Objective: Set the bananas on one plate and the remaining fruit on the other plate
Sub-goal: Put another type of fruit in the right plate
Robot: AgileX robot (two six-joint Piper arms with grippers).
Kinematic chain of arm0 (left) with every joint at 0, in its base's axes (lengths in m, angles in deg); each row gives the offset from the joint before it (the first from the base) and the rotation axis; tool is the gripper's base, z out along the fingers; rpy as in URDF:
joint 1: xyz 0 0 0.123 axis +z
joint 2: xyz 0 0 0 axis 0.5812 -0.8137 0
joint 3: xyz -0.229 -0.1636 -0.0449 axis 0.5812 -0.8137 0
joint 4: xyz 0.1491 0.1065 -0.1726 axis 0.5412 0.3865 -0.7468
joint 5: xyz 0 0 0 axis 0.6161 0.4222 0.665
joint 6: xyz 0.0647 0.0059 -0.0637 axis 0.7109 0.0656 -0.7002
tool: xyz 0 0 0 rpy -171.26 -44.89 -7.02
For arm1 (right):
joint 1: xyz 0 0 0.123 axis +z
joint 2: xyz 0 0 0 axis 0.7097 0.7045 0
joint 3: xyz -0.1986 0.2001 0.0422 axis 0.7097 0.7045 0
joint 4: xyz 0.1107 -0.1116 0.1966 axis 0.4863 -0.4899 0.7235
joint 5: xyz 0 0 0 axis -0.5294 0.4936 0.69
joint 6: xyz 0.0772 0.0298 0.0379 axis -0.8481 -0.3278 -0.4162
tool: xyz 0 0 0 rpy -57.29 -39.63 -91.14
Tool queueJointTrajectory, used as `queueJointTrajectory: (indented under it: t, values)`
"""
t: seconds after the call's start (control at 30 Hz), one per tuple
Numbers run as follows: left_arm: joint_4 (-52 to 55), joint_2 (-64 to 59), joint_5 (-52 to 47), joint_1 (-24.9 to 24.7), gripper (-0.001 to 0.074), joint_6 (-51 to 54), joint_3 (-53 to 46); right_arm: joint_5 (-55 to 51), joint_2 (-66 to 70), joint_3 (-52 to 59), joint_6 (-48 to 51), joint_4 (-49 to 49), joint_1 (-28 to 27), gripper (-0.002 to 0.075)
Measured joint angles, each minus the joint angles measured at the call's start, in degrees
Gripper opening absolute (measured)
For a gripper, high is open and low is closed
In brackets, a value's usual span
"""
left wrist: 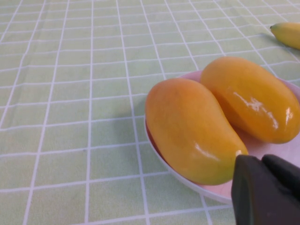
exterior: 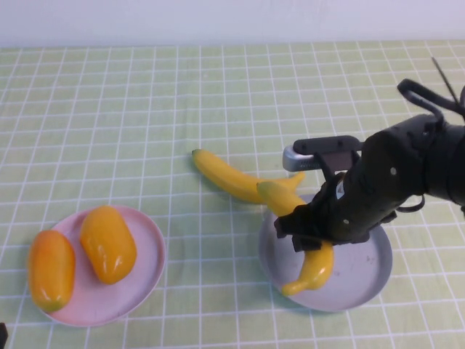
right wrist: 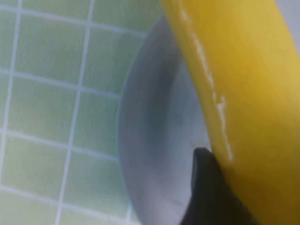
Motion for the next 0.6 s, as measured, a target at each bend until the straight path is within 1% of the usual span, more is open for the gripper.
queueJointTrajectory:
  t: [0.1,0.3,0.37,0.43,0.53,0.6]
  values:
    - [0.00,0.00,0.00,0.00,-0.0004,0.00,0.00,3.06,2.26,0.00,1.02,0.58,-0.12,0.0318]
    - [0.00,0.00,0.00,0.00,-0.0004,0.00,0.00,3.87,4.62,0.00,1.39,1.13,-0.12,0.0318]
    - [0.00,0.00,0.00,0.00,-0.0003,0.00,0.00,4.00,4.62,0.00,1.39,1.17,-0.12,0.0329]
    - [0.00,0.00,0.00,0.00,-0.0004,0.00,0.00,4.00,4.66,0.00,1.39,1.26,-0.25,0.0383]
    - [0.00,0.00,0.00,0.00,-0.0004,0.00,0.00,2.57,4.75,0.00,1.39,1.26,-0.45,0.0501]
    - [0.00,0.00,0.00,0.00,-0.0004,0.00,0.00,1.33,4.75,0.00,1.39,1.26,-0.85,0.0552]
